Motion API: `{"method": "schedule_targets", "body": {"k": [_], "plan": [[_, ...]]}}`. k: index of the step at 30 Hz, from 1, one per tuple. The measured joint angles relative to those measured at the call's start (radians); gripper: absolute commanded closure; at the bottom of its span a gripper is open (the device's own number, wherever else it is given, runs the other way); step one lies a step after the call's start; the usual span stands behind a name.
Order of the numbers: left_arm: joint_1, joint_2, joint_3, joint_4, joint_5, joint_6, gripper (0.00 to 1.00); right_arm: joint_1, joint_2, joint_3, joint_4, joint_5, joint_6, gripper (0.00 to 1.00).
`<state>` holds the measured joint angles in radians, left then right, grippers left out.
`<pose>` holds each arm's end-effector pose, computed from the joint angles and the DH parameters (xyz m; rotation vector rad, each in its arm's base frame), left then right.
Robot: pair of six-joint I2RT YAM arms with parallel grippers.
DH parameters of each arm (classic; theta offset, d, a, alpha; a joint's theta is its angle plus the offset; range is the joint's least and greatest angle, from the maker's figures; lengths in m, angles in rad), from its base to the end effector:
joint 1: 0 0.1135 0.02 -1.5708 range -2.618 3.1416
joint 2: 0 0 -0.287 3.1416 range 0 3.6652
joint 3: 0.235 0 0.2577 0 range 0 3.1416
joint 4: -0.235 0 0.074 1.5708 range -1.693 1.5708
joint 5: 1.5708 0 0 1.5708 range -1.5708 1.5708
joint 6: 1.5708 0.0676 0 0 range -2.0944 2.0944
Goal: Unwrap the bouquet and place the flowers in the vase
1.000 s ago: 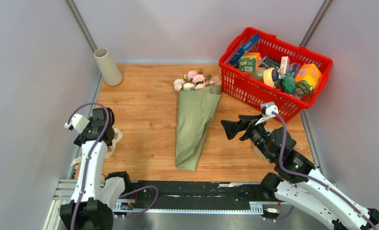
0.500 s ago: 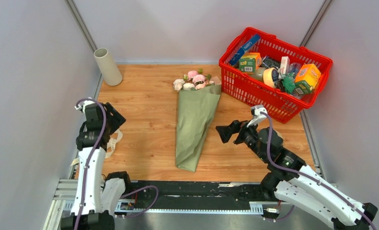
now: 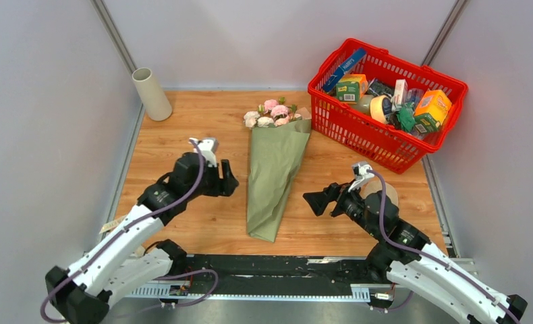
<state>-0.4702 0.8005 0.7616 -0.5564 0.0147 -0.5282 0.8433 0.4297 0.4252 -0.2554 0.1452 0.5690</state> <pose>0.1691 -0.0870 0.2903 -0.0559 2.2254 -0.5797 0.1045 0.1026 0.2557 -0.1555 1.9090 0.8482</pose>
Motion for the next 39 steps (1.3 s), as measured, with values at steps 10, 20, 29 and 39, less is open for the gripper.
{"method": "schedule_targets", "body": {"k": [10,20,29,39], "plan": [[-0.583,0.266,0.102,0.142,-0.330,0.091,0.21,0.000,-0.032,0.014,-0.057,-0.005,0.019,0.04],[-0.771,0.528,0.164,0.266,-0.570,0.189,0.23,0.000,-0.111,0.074,-0.124,0.006,0.074,0.05],[-0.771,0.641,0.206,0.291,-0.591,0.200,0.35,0.000,-0.141,0.075,-0.158,0.036,0.087,0.05],[-0.774,0.675,0.213,0.301,-0.630,0.190,0.90,0.000,-0.141,0.075,-0.163,0.037,0.101,0.04]]}}
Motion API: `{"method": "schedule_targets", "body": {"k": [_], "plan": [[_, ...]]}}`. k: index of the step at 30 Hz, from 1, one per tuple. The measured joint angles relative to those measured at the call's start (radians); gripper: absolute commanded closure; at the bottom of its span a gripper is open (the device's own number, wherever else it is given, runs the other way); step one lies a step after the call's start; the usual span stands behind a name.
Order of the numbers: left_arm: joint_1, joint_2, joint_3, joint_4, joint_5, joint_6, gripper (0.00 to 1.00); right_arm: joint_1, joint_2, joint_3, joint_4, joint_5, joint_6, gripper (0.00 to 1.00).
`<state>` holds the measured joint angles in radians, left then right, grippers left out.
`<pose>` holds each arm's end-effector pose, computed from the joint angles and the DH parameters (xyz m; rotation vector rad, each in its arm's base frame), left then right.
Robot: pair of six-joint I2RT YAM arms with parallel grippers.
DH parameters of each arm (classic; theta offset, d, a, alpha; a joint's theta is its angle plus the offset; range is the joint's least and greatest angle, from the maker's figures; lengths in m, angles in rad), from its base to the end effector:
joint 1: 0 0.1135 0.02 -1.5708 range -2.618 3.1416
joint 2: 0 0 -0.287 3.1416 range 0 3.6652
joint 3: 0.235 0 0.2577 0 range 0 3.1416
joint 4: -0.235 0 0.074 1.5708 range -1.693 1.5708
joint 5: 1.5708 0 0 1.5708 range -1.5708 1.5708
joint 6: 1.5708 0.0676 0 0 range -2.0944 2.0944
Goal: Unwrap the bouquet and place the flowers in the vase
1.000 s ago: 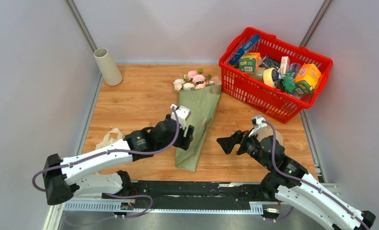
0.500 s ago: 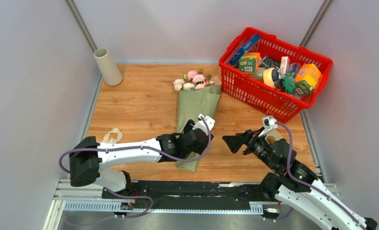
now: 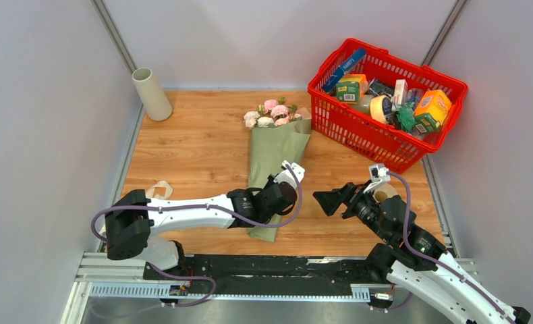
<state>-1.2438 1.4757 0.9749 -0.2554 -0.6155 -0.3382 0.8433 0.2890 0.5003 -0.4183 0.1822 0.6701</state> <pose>0.1447 -0.3051 0.2429 0.6758 2.0631 -0.1791 0.0855 0.0776 0.2777 -0.0235 1.8708 0.9160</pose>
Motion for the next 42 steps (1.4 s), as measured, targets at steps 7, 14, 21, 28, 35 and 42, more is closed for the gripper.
{"method": "schedule_targets", "body": {"k": [7,14,21,28,35,42], "plan": [[0.032,-0.108,-0.065,-0.016,-0.050,-0.078,1.00,0.000,0.000,0.000,0.000,-0.001,0.013,0.03],[0.132,-0.246,-0.133,-0.125,-0.088,-0.250,1.00,0.000,-0.002,0.000,0.000,-0.016,0.013,0.03],[0.234,-0.394,-0.254,-0.282,-0.146,-0.519,0.94,0.000,-0.003,0.000,0.000,-0.018,0.013,0.03],[0.269,-0.646,-0.402,-0.488,-0.241,-0.859,0.49,0.000,0.018,-0.004,0.003,-0.017,0.016,0.03],[0.293,-0.788,-0.402,-0.528,-0.270,-0.821,0.37,0.000,0.086,-0.048,0.043,-0.016,0.024,0.04],[0.624,-0.769,-0.317,-0.447,-0.083,-0.578,0.35,0.000,0.209,-0.079,0.143,-0.017,0.060,0.08]]}}
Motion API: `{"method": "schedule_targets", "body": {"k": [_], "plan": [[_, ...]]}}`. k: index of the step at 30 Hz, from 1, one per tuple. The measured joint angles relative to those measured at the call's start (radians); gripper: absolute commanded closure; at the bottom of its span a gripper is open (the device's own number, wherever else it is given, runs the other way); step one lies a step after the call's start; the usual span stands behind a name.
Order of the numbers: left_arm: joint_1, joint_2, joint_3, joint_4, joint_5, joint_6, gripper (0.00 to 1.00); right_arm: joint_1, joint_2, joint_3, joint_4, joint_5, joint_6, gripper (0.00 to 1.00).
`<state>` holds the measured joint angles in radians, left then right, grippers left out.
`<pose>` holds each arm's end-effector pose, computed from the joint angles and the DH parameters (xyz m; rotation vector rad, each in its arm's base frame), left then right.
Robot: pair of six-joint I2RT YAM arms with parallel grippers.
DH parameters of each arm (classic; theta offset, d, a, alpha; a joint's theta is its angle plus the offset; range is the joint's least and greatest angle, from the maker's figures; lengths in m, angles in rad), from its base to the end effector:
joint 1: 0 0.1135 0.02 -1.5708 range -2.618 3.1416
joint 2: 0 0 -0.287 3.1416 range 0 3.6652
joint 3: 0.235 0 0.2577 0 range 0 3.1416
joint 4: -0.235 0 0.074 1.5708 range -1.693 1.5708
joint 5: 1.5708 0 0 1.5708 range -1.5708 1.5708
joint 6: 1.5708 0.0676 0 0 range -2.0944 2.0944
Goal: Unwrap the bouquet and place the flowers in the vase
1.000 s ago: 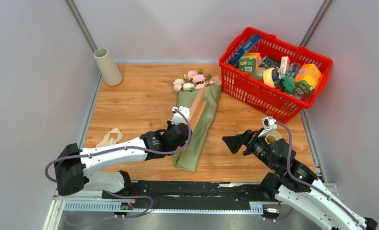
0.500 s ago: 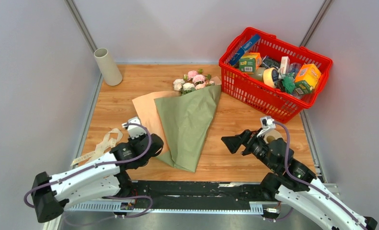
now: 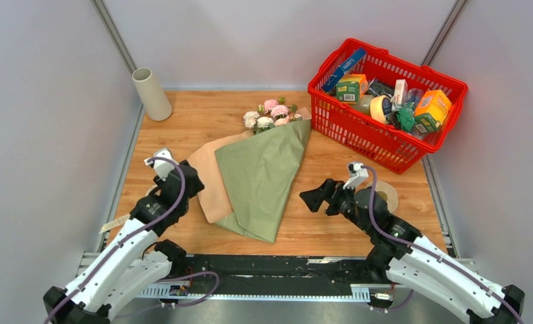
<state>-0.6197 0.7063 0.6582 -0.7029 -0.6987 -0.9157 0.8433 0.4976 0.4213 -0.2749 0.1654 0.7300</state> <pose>0.1448 -0.0499 0.2618 -0.6371 2.0238 -0.0831 0.1110 0.1079 0.2428 0.0024 2.0224 0.8805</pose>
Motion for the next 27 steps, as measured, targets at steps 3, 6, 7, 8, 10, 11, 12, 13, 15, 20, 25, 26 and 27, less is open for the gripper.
{"method": "schedule_targets", "body": {"k": [3,6,7,8,10,11,12,13,15,20,25,26,27], "plan": [[0.232,0.014,-0.003,0.040,0.196,0.084,0.36,0.000,0.078,0.002,0.051,0.002,0.010,0.13],[0.426,0.048,-0.031,0.111,0.427,0.135,0.38,0.000,0.196,0.027,0.072,0.006,0.014,0.15],[0.465,0.065,-0.049,0.137,0.496,0.142,0.39,0.001,0.247,0.044,0.076,0.007,0.015,0.15],[0.488,0.085,-0.068,0.158,0.553,0.147,0.38,0.003,0.296,0.061,0.080,0.008,0.014,0.14],[0.502,0.128,-0.090,0.176,0.632,0.157,0.38,0.014,0.378,0.090,0.097,0.009,0.012,0.14],[0.504,0.153,-0.094,0.176,0.655,0.161,0.37,0.026,0.428,0.112,0.105,0.011,0.009,0.14],[0.504,0.175,-0.094,0.175,0.669,0.162,0.36,0.035,0.472,0.131,0.114,0.015,0.005,0.12],[0.504,0.191,-0.094,0.175,0.671,0.162,0.36,0.043,0.512,0.150,0.120,0.021,0.001,0.11],[0.506,0.202,-0.094,0.169,0.656,0.159,0.35,0.053,0.579,0.179,0.134,0.046,-0.002,0.09],[0.509,0.161,-0.160,0.225,0.650,0.111,0.37,0.047,0.714,0.192,0.227,0.142,-0.017,0.10],[0.509,0.145,-0.282,0.263,0.673,0.048,0.40,0.010,0.860,0.240,0.281,0.172,-0.040,0.11],[0.509,0.145,-0.299,0.265,0.681,0.042,0.41,-0.002,0.883,0.248,0.297,0.167,-0.049,0.12],[0.509,0.145,-0.308,0.264,0.686,0.038,0.41,-0.015,0.904,0.254,0.314,0.159,-0.056,0.12]]}}
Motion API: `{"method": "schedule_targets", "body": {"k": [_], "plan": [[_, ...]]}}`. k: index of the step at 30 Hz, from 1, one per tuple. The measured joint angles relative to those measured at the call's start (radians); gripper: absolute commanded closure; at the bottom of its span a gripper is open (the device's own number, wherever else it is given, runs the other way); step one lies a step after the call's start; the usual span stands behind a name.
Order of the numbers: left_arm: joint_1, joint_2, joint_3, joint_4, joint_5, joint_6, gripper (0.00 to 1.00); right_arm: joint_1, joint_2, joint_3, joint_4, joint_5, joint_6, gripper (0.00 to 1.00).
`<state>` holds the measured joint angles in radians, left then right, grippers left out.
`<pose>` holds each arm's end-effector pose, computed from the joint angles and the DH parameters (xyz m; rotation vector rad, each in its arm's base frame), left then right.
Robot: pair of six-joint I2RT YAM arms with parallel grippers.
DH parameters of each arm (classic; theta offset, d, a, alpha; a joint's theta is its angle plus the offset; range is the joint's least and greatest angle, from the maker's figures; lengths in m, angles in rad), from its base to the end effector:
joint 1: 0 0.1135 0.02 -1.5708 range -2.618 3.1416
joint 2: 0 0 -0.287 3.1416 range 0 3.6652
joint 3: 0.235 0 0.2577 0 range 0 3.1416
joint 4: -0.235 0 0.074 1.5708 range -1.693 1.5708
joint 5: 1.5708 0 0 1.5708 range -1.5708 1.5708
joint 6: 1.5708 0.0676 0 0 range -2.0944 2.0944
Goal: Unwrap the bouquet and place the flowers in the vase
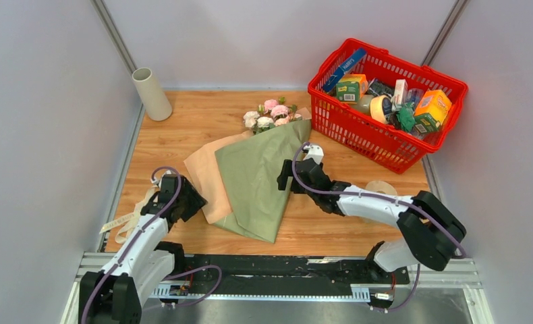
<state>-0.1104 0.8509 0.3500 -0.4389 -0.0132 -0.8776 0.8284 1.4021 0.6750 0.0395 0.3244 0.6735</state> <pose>0.1621 -0.0171 0.1472 -0.9609 2.3662 -0.3804 0.2225 0.2106 0.1870 -0.0005 2.2555 0.4563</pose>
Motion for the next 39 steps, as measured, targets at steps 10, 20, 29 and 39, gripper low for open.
{"method": "schedule_targets", "body": {"k": [10,20,29,39], "plan": [[0.000,-0.128,0.040,-0.068,-0.059,0.026,0.42,-0.109,0.202,0.003,0.180,-0.191,-0.076,0.16],[0.000,-0.178,0.238,-0.126,-0.021,0.148,0.41,-0.135,0.401,0.146,0.331,-0.376,-0.116,0.30],[0.000,-0.068,0.294,-0.130,-0.028,0.198,0.37,-0.135,0.541,0.317,0.332,-0.432,-0.126,0.29],[0.000,0.168,0.251,0.020,-0.014,0.171,0.35,-0.143,0.530,0.317,0.319,-0.403,-0.137,0.14]]}}
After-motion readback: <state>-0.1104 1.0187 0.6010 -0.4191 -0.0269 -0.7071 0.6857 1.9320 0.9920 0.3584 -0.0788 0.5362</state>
